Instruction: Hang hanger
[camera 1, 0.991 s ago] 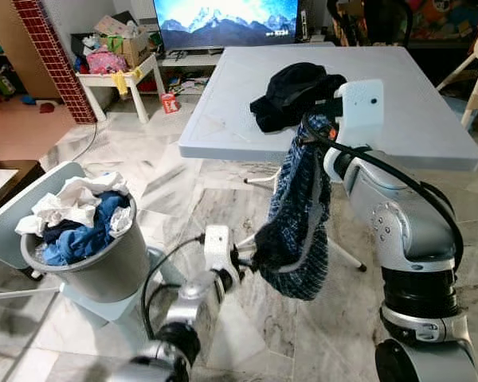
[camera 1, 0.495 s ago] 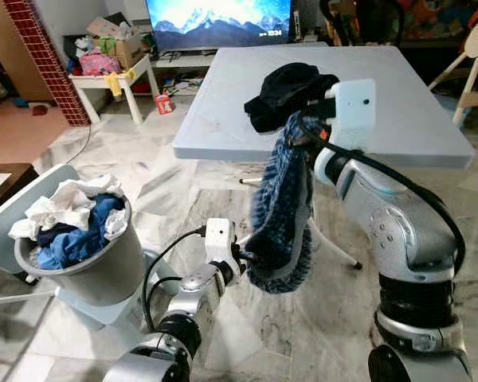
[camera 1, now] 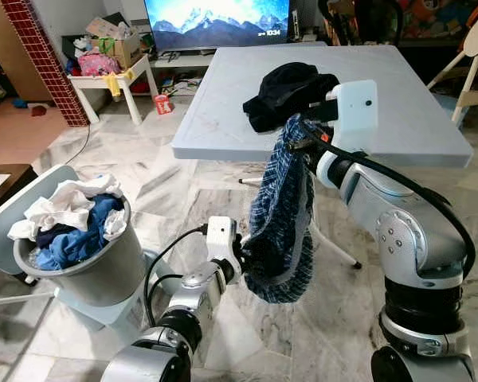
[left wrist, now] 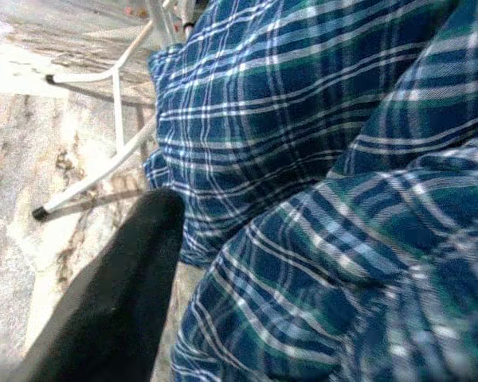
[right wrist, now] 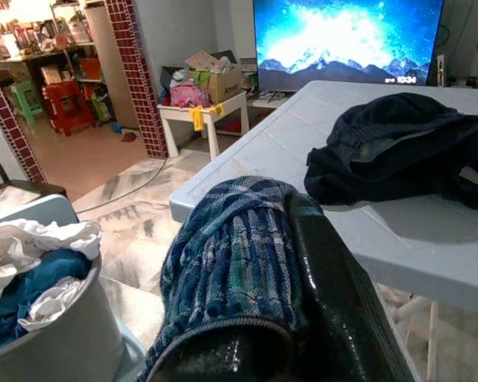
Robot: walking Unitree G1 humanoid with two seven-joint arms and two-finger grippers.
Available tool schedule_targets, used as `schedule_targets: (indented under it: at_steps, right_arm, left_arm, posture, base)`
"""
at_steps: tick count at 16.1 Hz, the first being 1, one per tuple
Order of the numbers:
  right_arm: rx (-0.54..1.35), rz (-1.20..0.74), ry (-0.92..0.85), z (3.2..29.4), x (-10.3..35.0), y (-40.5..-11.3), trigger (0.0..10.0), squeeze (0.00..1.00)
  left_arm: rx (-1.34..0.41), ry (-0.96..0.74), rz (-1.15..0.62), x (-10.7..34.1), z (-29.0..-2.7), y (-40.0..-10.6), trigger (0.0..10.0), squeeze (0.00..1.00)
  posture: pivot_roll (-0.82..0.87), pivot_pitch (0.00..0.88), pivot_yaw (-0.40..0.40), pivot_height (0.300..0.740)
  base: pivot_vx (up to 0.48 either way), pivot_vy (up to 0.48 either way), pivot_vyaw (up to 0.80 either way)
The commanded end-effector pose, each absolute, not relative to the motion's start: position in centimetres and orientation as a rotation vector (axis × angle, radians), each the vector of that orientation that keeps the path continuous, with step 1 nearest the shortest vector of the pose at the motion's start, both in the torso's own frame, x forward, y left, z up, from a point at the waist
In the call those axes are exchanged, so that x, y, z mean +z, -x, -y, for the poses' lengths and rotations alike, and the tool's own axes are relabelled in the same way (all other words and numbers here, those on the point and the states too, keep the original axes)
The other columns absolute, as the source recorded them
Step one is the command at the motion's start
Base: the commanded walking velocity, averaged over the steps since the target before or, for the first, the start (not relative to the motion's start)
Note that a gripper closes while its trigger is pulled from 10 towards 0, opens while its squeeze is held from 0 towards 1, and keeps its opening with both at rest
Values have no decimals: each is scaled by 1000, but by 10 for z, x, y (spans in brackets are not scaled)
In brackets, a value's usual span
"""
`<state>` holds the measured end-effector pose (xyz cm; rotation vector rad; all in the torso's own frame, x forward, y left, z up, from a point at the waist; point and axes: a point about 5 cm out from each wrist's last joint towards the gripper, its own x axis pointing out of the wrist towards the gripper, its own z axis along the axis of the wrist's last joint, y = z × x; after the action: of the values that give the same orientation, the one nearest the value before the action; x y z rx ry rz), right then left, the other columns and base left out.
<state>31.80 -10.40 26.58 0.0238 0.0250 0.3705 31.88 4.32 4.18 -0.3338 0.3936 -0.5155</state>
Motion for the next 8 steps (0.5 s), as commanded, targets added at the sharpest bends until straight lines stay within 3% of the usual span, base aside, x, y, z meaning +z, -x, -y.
schedule_targets:
  at_steps: [1, 8]
  right_arm:
    - [385, -3, -17, 101, 271, -313, 0, 0]
    - [391, -1, -16, 99, 271, -315, 0, 0]
  left_arm:
    - [-596, 381, -369, 55, -9, -318, 0, 0]
    - [-609, 401, -357, 56, -10, -318, 0, 0]
  posture:
    - [-281, 35, 92, 740]
    - [-279, 29, 89, 740]
  base:
    - [0, 0, 0]
    - [0, 0, 0]
